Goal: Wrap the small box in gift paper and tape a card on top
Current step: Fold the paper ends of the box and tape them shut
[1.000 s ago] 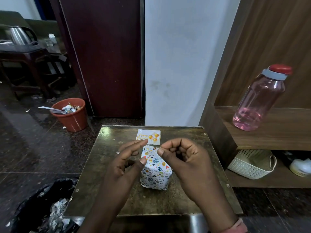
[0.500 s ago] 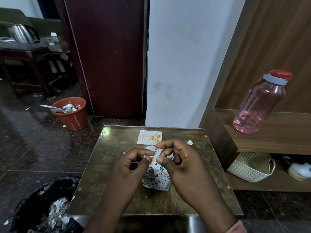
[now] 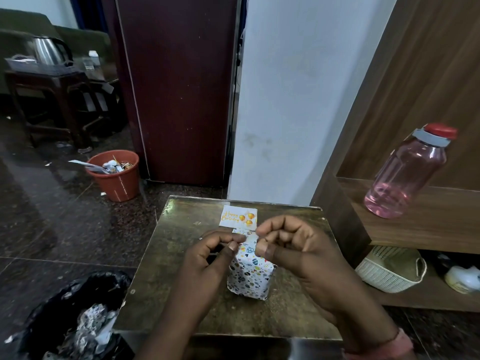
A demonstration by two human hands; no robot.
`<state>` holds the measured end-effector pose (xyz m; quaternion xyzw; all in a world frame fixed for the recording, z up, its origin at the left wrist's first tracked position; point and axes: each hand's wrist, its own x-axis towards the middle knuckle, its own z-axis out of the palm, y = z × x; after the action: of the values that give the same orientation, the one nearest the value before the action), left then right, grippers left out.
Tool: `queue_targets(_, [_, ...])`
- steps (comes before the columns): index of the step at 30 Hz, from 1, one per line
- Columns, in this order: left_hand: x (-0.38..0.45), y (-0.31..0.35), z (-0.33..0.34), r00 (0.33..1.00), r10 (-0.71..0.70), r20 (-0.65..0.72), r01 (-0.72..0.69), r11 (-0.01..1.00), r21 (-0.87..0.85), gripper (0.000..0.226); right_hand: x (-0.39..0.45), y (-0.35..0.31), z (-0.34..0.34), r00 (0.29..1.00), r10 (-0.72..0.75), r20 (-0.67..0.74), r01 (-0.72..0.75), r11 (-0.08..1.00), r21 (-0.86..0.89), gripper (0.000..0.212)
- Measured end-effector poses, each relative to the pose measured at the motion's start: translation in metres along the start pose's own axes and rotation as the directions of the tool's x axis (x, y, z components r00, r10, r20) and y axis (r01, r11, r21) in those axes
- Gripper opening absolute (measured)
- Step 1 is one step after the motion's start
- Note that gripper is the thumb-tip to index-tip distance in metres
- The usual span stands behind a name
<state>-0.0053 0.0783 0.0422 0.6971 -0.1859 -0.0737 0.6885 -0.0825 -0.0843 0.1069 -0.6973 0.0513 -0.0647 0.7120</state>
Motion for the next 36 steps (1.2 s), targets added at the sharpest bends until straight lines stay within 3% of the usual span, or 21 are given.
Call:
queue_targets(3, [0.000, 0.000, 0.002, 1.000, 0.004, 0.009, -0.004, 1.000, 0.011, 0.030, -0.003, 0.001, -0.002, 0.999, 0.037, -0.040, -0.037, 0.999, 0.004, 0.010])
queue_targets(6, [0.000, -0.001, 0.002, 1.000, 0.001, 0.009, -0.002, 1.000, 0.009, 0.029, -0.004, -0.002, -0.001, 0.995, 0.097, -0.027, -0.100, 0.977, -0.188, 0.002])
queue_targets(11, [0.000, 0.001, 0.001, 1.000, -0.004, -0.001, 0.004, 1.000, 0.011, 0.028, 0.005, -0.021, 0.002, 0.980, 0.198, -0.008, -0.172, 0.830, -0.530, 0.010])
queue_targets(17, [0.000, 0.002, 0.002, 1.000, -0.012, -0.006, 0.012, 1.000, 0.004, 0.026, 0.024, -0.021, 0.009, 0.983, 0.179, -0.037, -0.146, 0.650, -0.746, 0.011])
queue_targets(36, [-0.001, -0.001, 0.003, 0.999, -0.038, -0.019, 0.038, 0.999, -0.010, 0.011, 0.031, -0.014, 0.022, 0.994, 0.038, -0.099, -0.105, 0.485, -0.868, 0.011])
